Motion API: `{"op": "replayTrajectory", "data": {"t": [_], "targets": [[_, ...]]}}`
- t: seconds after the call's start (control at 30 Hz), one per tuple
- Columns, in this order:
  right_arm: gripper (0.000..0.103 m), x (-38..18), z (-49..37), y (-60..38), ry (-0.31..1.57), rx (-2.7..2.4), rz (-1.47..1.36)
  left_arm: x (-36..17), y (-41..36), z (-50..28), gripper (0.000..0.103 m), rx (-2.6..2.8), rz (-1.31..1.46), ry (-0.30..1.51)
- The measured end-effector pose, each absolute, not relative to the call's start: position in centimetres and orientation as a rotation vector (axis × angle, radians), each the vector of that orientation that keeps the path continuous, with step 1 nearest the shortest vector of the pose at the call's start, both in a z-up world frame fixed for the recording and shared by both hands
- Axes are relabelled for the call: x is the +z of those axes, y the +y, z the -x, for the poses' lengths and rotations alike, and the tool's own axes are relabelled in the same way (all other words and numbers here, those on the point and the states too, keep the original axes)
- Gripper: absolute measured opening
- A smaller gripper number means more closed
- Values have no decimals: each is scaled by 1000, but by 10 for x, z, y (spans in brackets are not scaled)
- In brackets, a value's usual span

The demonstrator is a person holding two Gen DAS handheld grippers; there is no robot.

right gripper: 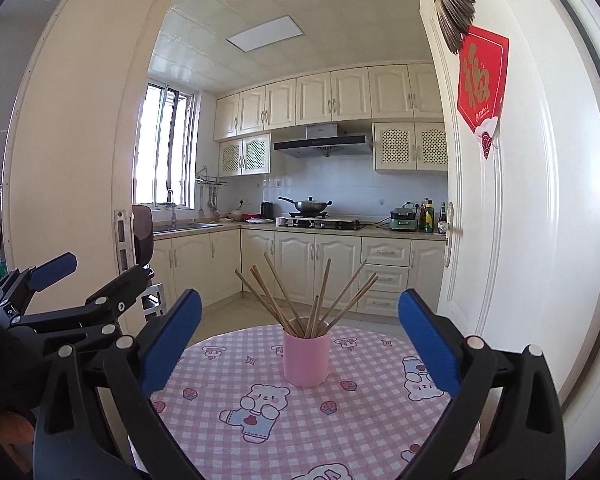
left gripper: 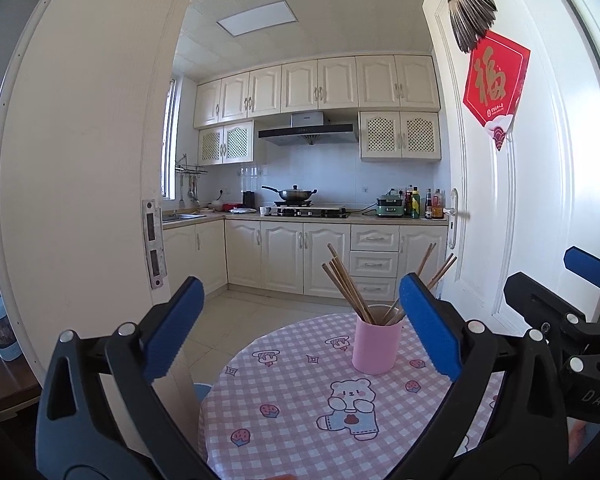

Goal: Organize utensils

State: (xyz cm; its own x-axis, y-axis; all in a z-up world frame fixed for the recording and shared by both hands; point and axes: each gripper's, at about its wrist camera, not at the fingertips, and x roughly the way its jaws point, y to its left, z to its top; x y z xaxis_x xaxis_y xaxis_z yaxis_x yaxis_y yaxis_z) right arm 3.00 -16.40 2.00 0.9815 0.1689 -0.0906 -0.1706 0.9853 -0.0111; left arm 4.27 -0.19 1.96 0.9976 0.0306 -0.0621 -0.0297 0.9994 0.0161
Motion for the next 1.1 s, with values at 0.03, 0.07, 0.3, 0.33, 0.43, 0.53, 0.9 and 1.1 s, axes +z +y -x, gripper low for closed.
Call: {"op": "replayTrajectory", "data": {"t": [0.03, 0.07, 0.3, 0.33, 0.43, 0.53, 0.9, 1.1], "targets": [[95, 19, -31, -164, 93, 167, 16, 19, -3, -43, 96, 33, -18, 61], [95, 19, -32, -165, 96, 167, 13, 18, -4, -45, 96, 32, -23, 63], [95, 13, -41, -167, 132, 148, 0, 13, -6, -52, 96, 35, -44, 74], [95, 12, -43, -167, 139, 146, -7, 12, -8, -53, 96, 45, -55, 71], [95, 8, -51, -171, 174, 142, -43, 9, -11, -58, 96, 55, -58, 65], [95, 5, -56, -171, 188, 120, -38, 7, -10, -66, 96, 40, -43, 83], [95, 4, -63, -166, 197, 96, 4, -1, -6, -80, 96, 9, -11, 109], [95, 6, -62, -163, 189, 118, 5, 1, -1, -79, 96, 18, -2, 105]]}}
